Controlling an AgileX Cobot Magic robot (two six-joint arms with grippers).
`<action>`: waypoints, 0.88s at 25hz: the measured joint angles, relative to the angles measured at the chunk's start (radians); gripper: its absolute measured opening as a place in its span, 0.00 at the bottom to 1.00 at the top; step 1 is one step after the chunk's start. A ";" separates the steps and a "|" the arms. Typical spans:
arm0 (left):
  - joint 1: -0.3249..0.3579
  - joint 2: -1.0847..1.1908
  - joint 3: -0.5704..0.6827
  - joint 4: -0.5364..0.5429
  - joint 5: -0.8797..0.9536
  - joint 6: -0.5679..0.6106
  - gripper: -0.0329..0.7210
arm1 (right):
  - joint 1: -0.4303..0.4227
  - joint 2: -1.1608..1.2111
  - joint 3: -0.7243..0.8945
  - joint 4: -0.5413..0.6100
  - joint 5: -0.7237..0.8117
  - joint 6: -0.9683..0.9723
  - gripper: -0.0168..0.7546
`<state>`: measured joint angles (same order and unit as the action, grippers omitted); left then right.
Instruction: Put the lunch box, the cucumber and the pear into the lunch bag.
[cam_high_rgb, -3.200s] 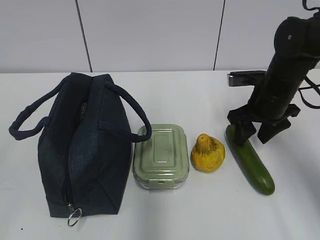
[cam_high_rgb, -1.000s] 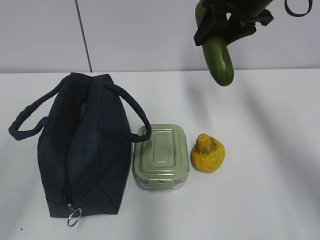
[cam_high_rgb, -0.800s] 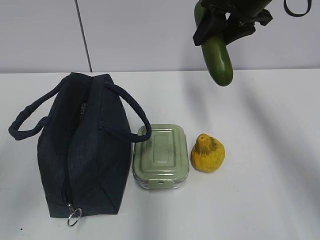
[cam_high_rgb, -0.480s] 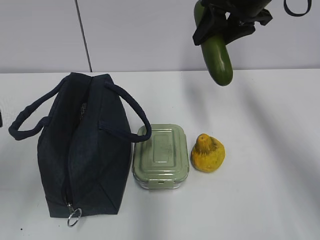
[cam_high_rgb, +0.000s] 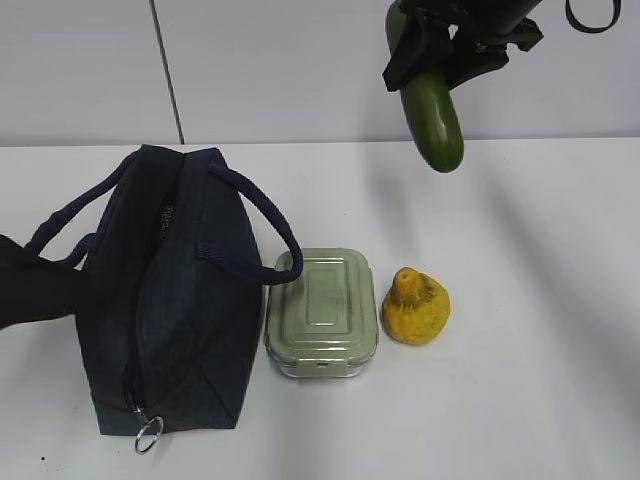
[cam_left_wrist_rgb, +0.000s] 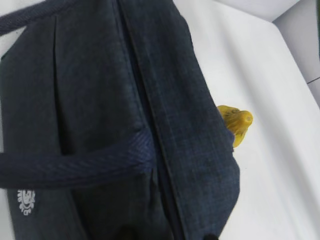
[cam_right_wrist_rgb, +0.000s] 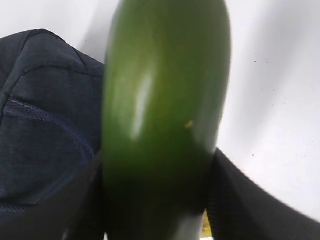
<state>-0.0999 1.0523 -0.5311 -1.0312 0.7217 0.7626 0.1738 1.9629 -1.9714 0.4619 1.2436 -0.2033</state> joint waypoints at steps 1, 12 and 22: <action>-0.030 0.022 0.000 0.000 -0.027 0.001 0.40 | 0.000 0.000 0.000 0.000 0.000 0.000 0.53; -0.109 0.165 -0.004 -0.005 -0.163 0.002 0.05 | 0.007 0.000 0.000 0.086 0.000 -0.016 0.53; -0.110 0.169 -0.004 -0.090 -0.176 0.002 0.02 | 0.208 0.000 0.000 0.214 -0.006 -0.062 0.53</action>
<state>-0.2102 1.2213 -0.5352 -1.1216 0.5454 0.7647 0.3822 1.9629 -1.9714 0.6755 1.2380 -0.2657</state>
